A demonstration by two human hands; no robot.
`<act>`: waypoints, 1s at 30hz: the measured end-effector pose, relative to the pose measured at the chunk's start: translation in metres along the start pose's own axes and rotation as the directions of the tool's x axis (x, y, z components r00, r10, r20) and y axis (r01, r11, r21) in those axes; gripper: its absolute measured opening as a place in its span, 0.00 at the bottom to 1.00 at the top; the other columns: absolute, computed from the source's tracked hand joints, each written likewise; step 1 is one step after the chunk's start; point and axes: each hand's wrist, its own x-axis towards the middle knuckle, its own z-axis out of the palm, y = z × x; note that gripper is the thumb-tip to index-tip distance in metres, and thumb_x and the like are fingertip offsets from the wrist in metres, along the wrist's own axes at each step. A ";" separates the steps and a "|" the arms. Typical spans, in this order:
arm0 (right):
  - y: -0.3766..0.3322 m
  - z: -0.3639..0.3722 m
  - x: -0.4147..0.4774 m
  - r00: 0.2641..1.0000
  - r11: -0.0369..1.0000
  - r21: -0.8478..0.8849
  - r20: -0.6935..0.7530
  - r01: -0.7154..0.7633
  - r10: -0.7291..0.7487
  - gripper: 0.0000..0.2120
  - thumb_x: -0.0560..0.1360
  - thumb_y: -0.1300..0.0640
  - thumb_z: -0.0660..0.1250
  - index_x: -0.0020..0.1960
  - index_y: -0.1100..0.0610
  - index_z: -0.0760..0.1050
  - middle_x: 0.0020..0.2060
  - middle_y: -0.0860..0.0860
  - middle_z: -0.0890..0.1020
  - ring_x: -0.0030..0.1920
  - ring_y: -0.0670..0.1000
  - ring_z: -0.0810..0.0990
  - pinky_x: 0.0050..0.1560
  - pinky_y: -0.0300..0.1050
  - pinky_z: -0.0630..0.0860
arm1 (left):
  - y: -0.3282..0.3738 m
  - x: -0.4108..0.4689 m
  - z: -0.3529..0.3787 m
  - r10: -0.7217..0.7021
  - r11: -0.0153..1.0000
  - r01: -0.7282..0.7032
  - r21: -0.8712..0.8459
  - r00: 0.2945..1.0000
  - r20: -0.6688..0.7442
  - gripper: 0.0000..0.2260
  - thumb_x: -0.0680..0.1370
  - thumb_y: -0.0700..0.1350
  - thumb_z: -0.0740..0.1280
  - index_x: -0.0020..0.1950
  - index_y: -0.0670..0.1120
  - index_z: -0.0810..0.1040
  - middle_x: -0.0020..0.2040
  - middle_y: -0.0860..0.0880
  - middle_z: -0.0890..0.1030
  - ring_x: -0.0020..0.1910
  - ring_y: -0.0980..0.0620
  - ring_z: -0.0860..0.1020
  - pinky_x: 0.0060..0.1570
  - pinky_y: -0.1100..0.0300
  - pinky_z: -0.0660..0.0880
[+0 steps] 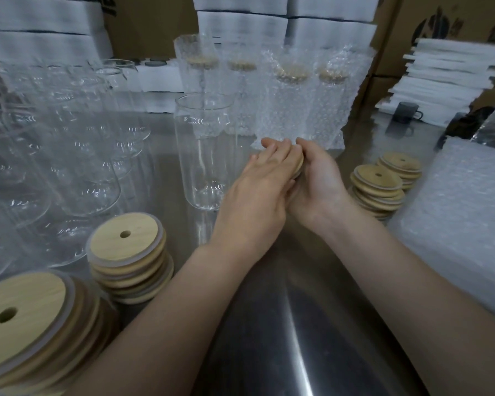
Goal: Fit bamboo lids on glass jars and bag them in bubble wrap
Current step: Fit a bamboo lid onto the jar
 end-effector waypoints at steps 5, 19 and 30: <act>-0.001 0.000 0.000 0.999 0.998 -0.044 -0.023 -0.040 0.039 0.24 0.85 0.47 0.50 0.64 0.63 0.75 0.62 0.64 0.78 0.55 0.53 0.82 0.39 0.44 0.82 | 0.000 -0.003 0.000 0.020 0.993 -0.042 -0.109 0.981 -0.191 0.15 0.78 0.34 0.67 0.64 0.41 0.80 0.62 0.45 0.81 0.64 0.50 0.78 0.64 0.56 0.73; 0.005 -0.004 0.008 0.990 0.990 -0.045 -0.037 0.131 -0.133 0.23 0.84 0.47 0.53 0.52 0.64 0.78 0.30 0.56 0.83 0.31 0.51 0.85 0.30 0.42 0.80 | 0.006 -0.002 -0.005 -0.200 0.980 0.183 -0.083 0.923 -0.330 0.10 0.77 0.50 0.70 0.52 0.45 0.86 0.43 0.48 0.86 0.41 0.47 0.83 0.44 0.48 0.77; 0.002 -0.012 0.013 0.965 0.885 -0.421 -0.069 0.201 -0.252 0.19 0.85 0.50 0.53 0.49 0.57 0.79 0.40 0.54 0.80 0.38 0.47 0.82 0.34 0.42 0.80 | -0.007 0.002 -0.002 -0.238 0.967 0.245 -0.074 0.967 0.090 0.11 0.83 0.45 0.59 0.63 0.45 0.75 0.38 0.53 0.73 0.37 0.50 0.71 0.37 0.61 0.63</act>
